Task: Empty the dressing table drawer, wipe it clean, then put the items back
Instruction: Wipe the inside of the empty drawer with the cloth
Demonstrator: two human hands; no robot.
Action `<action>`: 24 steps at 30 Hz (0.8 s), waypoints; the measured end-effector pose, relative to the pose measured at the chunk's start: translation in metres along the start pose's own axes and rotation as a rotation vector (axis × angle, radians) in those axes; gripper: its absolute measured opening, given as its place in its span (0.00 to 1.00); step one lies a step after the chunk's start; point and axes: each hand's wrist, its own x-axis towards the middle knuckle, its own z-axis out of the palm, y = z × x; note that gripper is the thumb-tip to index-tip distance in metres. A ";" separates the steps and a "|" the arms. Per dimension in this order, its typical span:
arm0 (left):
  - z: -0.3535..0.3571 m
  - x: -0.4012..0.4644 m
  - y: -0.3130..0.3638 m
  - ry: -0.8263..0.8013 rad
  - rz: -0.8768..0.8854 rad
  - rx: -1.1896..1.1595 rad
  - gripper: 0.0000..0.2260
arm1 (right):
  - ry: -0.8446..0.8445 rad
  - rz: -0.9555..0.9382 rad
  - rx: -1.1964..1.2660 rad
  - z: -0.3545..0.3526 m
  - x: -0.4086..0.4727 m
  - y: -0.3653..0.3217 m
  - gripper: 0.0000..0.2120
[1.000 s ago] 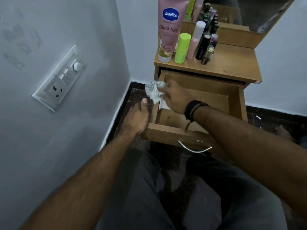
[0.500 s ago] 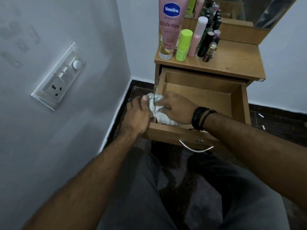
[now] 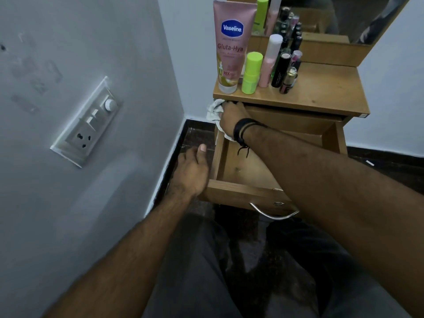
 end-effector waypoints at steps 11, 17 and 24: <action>0.004 0.002 -0.001 0.057 0.024 0.030 0.29 | -0.092 -0.267 0.252 0.005 -0.086 0.042 0.13; -0.005 0.012 0.015 -0.018 0.015 0.200 0.30 | -0.557 -0.177 0.552 -0.003 -0.106 0.061 0.09; 0.010 0.002 0.020 -0.024 0.054 0.266 0.33 | -0.520 0.007 0.573 0.015 -0.082 0.060 0.05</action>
